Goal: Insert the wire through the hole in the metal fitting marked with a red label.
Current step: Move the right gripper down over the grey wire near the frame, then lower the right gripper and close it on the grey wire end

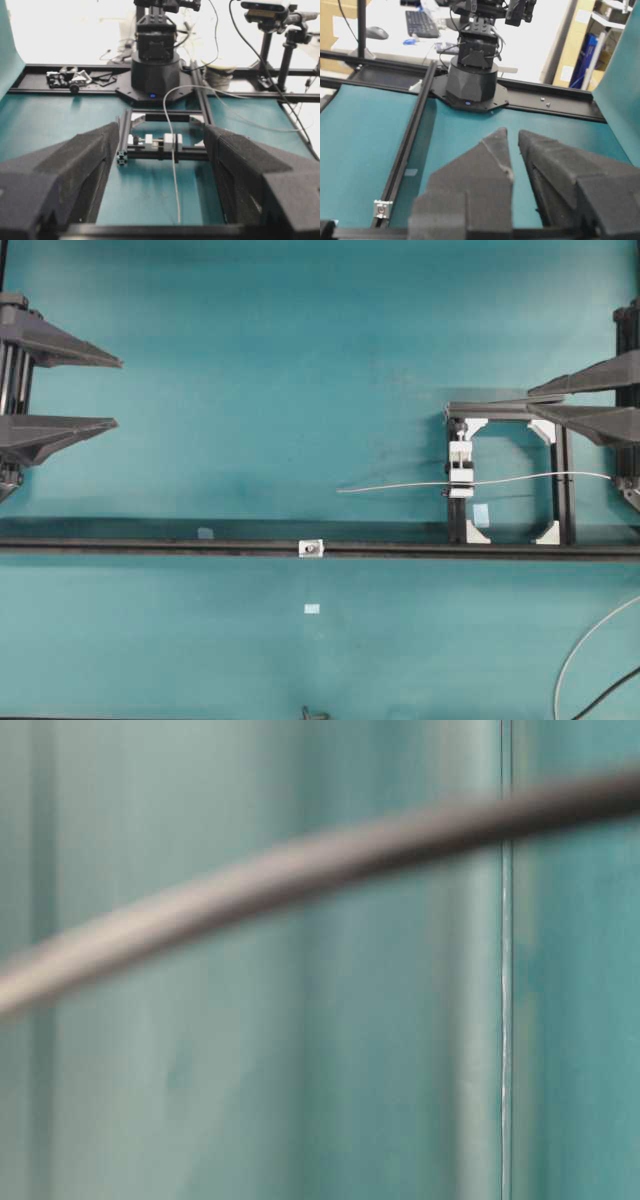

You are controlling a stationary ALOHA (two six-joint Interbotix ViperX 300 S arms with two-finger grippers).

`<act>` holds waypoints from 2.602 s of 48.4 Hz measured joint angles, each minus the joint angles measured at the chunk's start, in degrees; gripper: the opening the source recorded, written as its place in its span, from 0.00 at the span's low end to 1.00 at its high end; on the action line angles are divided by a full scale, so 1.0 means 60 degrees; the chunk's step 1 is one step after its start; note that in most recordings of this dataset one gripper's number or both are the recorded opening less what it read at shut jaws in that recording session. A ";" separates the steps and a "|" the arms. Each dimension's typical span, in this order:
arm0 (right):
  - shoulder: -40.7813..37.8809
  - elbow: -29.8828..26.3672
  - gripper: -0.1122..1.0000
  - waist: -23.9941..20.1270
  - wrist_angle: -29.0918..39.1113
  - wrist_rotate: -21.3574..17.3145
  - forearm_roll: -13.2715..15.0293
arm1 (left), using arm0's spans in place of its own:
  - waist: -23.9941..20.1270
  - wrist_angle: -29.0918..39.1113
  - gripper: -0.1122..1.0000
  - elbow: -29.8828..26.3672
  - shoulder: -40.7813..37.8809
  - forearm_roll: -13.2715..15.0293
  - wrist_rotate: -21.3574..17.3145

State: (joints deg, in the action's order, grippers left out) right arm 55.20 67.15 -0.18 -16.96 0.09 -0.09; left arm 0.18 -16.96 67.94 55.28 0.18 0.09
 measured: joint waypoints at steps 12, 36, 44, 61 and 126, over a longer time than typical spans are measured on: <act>-0.0293 0.0146 0.07 0.0044 0.0000 -0.0527 -0.0059 | 0.0000 0.0103 0.03 0.0000 -0.0015 0.0337 0.0161; -0.1934 -0.0322 0.74 0.0073 0.0015 -0.1479 -0.0132 | 0.0000 0.0293 0.57 -0.0015 -0.1406 0.0352 0.0161; -0.2417 -0.0410 0.79 0.0059 0.0015 -0.1948 -0.0146 | 0.0000 0.0293 0.57 -0.0015 -0.1479 0.0366 0.0161; -0.4277 -0.0879 0.79 0.0059 0.0015 -0.2124 -0.0146 | -0.0015 -0.0073 0.60 0.0015 -0.2710 0.0366 0.0073; -0.8701 -0.1963 0.78 -0.0850 -0.0879 -0.2534 -0.0146 | -0.0015 -0.1392 0.60 0.1055 -0.3267 0.0352 0.0044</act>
State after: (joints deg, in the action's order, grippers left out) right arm 2.99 55.37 -5.27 -22.24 -15.12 -0.97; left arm 0.09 -25.31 74.27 35.68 2.29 0.35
